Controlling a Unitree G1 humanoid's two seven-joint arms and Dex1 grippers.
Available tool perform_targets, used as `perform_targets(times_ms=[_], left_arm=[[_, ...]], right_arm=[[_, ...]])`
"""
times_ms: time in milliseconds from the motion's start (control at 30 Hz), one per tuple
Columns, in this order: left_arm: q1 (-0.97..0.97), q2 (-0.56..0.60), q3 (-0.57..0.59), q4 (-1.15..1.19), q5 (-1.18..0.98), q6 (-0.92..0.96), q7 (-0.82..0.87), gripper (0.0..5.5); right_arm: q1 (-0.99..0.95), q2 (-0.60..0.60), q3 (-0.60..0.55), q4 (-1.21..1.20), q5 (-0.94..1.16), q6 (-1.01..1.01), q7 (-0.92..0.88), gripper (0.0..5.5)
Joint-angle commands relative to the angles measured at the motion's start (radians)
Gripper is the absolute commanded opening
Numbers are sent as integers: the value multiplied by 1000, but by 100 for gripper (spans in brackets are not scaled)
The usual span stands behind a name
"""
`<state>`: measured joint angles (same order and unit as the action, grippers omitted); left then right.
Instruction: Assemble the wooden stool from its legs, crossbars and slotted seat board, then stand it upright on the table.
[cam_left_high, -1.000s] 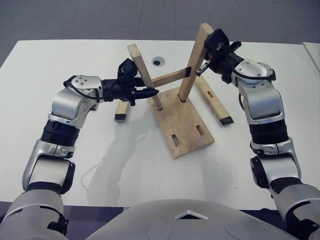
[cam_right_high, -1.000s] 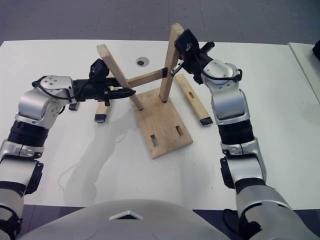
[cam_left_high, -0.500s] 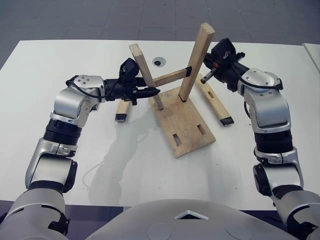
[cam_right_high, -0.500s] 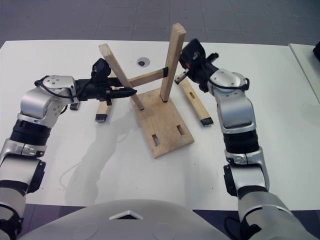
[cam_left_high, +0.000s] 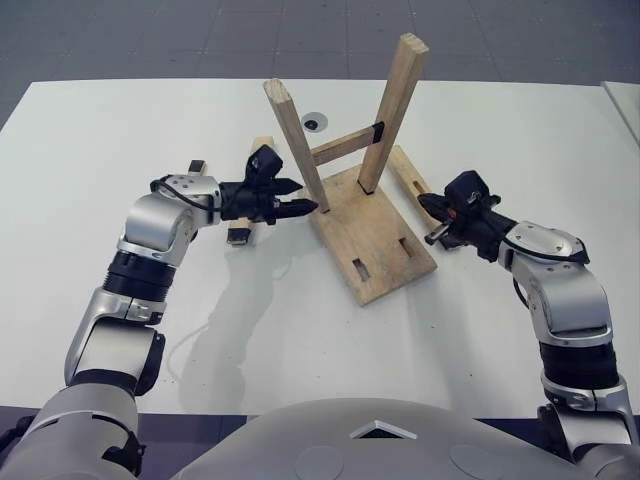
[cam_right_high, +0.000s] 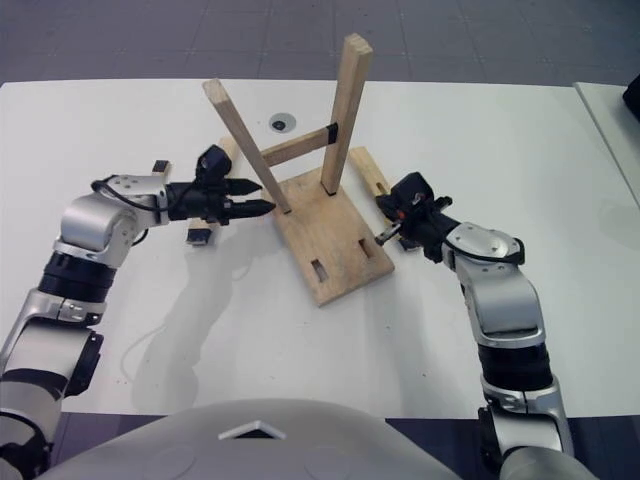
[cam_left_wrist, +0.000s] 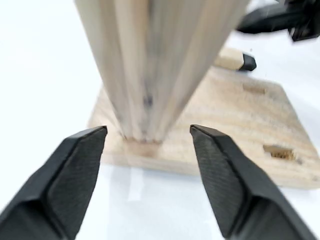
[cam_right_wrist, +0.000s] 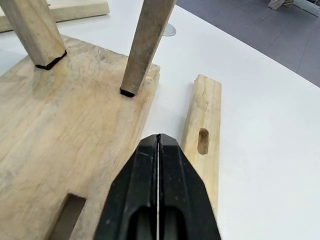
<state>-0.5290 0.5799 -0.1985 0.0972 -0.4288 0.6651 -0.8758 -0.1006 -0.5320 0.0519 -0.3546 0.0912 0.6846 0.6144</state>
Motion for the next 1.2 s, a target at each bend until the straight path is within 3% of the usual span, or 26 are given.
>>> perform_targets(times_ms=[33, 167, 300, 400, 567, 767, 900, 967, 1200], left_arm=[[78, 94, 145, -106, -44, 72, 12, 398], [0, 103, 343, -99, -150, 148, 60, 455], [-312, -8, 464, 52, -209, 117, 224, 522], [-495, -108, 425, 130, -188, 80, 289, 538], [-552, -226, 386, 172, -174, 62, 354, 538], [-418, -225, 322, 159, -121, 86, 359, 538], [-143, -241, 149, 87, -69, 180, 334, 538], [-141, -250, 181, 78, -71, 152, 356, 538], [-435, -269, 360, 39, -159, 46, 414, 538]], right_arm=[[40, -54, 50, 49, -35, -26, 18, 0], [79, -88, 105, 98, -50, -62, 56, 0], [91, -72, 147, 61, -19, -74, 98, 0], [84, -35, 166, 30, 12, -77, 104, 0], [56, -15, 186, 30, 10, -73, 87, 0], [73, -28, 168, 40, 12, -70, 72, 0], [66, -32, 162, 64, 4, -76, 63, 0], [56, -34, 160, 69, 6, -75, 63, 0], [78, -28, 156, 57, 13, -66, 46, 0]])
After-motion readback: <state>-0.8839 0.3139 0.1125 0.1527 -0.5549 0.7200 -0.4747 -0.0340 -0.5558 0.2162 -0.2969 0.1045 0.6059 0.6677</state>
